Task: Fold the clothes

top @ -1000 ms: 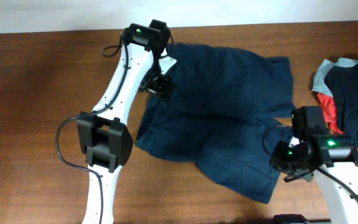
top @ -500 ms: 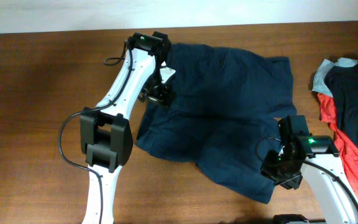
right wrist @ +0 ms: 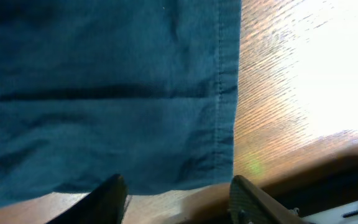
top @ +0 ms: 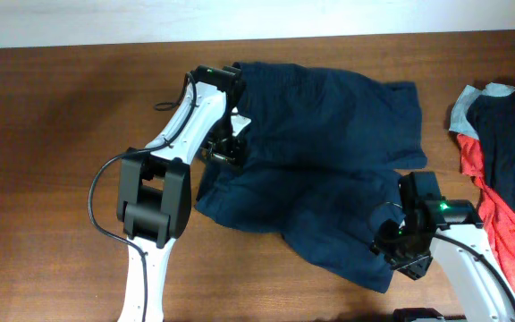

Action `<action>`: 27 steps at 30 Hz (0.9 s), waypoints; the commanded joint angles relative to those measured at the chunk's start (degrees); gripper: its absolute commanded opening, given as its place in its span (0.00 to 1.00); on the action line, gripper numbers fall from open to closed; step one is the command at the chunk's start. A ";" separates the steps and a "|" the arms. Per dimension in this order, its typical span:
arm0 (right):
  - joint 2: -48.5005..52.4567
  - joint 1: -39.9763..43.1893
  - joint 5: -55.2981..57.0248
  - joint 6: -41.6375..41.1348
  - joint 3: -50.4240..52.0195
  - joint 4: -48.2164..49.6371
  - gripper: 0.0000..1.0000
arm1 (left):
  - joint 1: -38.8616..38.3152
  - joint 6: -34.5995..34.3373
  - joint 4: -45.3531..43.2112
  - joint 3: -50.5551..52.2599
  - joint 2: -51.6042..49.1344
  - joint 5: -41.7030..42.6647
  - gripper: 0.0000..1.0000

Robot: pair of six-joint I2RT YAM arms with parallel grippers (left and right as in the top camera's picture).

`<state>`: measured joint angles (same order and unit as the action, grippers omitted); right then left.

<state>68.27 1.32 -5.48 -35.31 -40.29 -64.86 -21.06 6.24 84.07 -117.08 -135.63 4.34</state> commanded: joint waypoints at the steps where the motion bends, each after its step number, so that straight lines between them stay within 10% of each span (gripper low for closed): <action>1: -0.02 0.26 0.22 -1.44 2.03 1.03 0.62 | -0.26 -2.36 1.90 0.52 1.92 1.79 0.79; 20: 7.32 11.89 -5.97 8.59 2.69 3.50 0.72 | -2.25 -8.31 -2.99 16.74 19.80 0.26 0.72; 27: 8.07 11.82 -6.71 8.94 2.69 3.30 0.71 | -1.92 -12.07 -17.99 29.66 29.92 -6.97 0.92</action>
<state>76.20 12.71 -10.74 -27.16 -37.67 -61.14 -23.29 -3.73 68.25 -89.43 -110.24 0.27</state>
